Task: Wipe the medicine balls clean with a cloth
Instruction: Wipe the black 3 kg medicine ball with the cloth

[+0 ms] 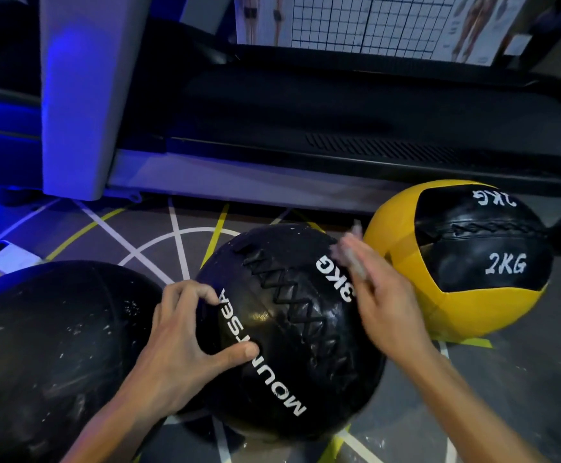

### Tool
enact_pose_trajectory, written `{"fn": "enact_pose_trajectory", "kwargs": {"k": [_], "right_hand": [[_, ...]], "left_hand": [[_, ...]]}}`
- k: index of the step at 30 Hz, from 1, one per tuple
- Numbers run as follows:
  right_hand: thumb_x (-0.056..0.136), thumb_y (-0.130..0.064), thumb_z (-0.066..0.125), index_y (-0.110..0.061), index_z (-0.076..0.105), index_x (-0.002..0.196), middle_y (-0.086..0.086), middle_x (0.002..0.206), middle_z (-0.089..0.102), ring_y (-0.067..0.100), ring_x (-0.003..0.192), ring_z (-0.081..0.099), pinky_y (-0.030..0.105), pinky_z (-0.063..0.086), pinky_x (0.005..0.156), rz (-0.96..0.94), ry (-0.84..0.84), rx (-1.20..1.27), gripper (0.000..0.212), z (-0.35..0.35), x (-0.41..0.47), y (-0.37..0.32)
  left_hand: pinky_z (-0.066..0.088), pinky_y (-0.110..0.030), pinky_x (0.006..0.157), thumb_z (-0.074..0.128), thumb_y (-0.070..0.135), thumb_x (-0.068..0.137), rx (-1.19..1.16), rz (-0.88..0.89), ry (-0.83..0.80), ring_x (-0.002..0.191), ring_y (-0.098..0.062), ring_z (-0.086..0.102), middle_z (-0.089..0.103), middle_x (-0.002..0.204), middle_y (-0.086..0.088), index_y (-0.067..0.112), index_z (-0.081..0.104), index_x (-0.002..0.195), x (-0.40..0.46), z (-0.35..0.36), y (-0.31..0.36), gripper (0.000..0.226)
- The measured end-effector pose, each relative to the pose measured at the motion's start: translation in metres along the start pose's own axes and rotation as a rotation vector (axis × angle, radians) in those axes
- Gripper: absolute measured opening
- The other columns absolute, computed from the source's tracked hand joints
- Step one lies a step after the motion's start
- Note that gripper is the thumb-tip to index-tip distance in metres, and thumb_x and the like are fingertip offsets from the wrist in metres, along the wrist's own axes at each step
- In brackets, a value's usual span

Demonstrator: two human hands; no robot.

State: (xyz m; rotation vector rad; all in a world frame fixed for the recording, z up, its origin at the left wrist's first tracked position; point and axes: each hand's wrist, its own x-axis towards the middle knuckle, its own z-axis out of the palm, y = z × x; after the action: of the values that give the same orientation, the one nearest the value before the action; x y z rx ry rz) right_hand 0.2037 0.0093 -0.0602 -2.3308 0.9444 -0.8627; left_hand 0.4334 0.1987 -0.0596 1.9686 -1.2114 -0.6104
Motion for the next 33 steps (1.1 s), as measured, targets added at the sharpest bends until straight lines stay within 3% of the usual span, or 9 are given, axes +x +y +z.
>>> {"fn": "enact_pose_trajectory", "kwargs": {"k": [2,5,10,13,19,22,26,30,33], "right_hand": [[0.105,-0.011,0.048,-0.019,0.067,0.112,-0.001,0.116,0.071,0.022,0.113,0.064,0.024,0.047,0.089,0.331,-0.035,-0.045,0.023,-0.003,0.011,0.037],[0.103,-0.021,0.047,-0.025,0.071,0.098,0.001,0.104,0.075,0.031,0.108,0.067,0.048,0.052,0.096,0.439,-0.095,-0.124,0.026,0.006,0.026,0.053],[0.103,-0.009,0.051,-0.016,0.063,0.128,0.002,0.128,0.063,0.009,0.138,0.038,0.022,0.021,0.120,0.042,-0.008,0.122,0.028,0.032,0.027,-0.060],[0.102,-0.018,0.042,-0.012,0.058,0.138,0.005,0.146,0.055,0.011,0.142,0.039,0.027,0.019,0.123,-0.467,-0.157,-0.233,0.040,0.036,-0.003,-0.081],[0.108,-0.016,0.041,-0.022,0.063,0.127,-0.005,0.131,0.067,0.016,0.127,0.059,0.032,0.046,0.103,0.208,-0.099,-0.077,0.030,-0.027,0.007,-0.016],[0.107,-0.008,0.043,-0.012,0.056,0.140,0.001,0.128,0.061,0.012,0.121,0.057,0.025,0.043,0.100,0.128,-0.091,0.011,0.036,-0.010,0.007,-0.053],[0.096,-0.007,0.049,-0.026,0.050,0.145,-0.001,0.147,0.053,0.017,0.141,0.043,0.035,0.031,0.114,-0.340,-0.185,-0.205,0.052,0.021,-0.032,-0.103],[0.096,-0.006,0.054,-0.027,0.040,0.154,-0.013,0.163,0.030,0.006,0.148,0.030,0.031,0.024,0.121,-0.153,-0.271,-0.197,0.063,-0.013,-0.026,-0.068],[0.098,-0.003,0.052,-0.018,0.050,0.147,0.000,0.155,0.047,0.017,0.143,0.043,0.034,0.032,0.120,0.066,-0.112,-0.181,0.051,-0.030,-0.022,-0.036]], "left_hand": [[0.036,-0.026,0.099,0.068,0.097,0.038,-0.002,0.007,-0.038,0.130,0.013,0.026,0.018,0.134,0.043,0.066,0.029,0.132,-0.004,0.000,0.001,0.106],[0.024,-0.032,0.117,0.076,0.092,0.037,0.031,-0.005,-0.130,0.148,0.007,0.002,-0.008,0.151,0.048,0.072,-0.001,0.147,-0.004,0.003,0.001,0.136],[0.012,-0.037,0.127,0.073,0.096,0.033,0.093,0.006,-0.172,0.153,0.005,-0.012,-0.017,0.161,0.038,0.064,-0.008,0.152,-0.012,0.009,-0.003,0.148],[0.014,-0.040,0.128,0.073,0.097,0.035,0.131,0.030,-0.149,0.153,0.003,-0.012,-0.018,0.163,0.034,0.059,-0.007,0.154,-0.023,0.014,-0.003,0.148],[0.011,-0.040,0.127,0.061,0.103,0.037,0.167,0.069,-0.110,0.150,0.003,-0.025,-0.028,0.159,0.034,0.064,-0.018,0.150,-0.046,0.029,0.013,0.143],[0.005,-0.037,0.127,0.055,0.105,0.036,0.218,0.099,-0.059,0.151,-0.001,-0.027,-0.032,0.160,0.029,0.060,-0.021,0.151,-0.052,0.041,0.021,0.145],[0.004,-0.035,0.127,0.053,0.105,0.044,0.253,0.130,-0.061,0.152,-0.003,-0.024,-0.028,0.163,0.026,0.055,-0.014,0.154,-0.060,0.043,0.021,0.139],[0.017,-0.029,0.119,0.052,0.097,0.066,0.104,0.186,-0.004,0.151,0.008,-0.003,-0.001,0.161,0.042,0.066,0.014,0.152,-0.066,0.032,0.016,0.098],[0.023,-0.032,0.117,0.057,0.089,0.073,0.066,0.215,0.036,0.151,0.003,0.011,0.015,0.161,0.039,0.064,0.028,0.150,-0.068,0.037,0.014,0.086]]}}
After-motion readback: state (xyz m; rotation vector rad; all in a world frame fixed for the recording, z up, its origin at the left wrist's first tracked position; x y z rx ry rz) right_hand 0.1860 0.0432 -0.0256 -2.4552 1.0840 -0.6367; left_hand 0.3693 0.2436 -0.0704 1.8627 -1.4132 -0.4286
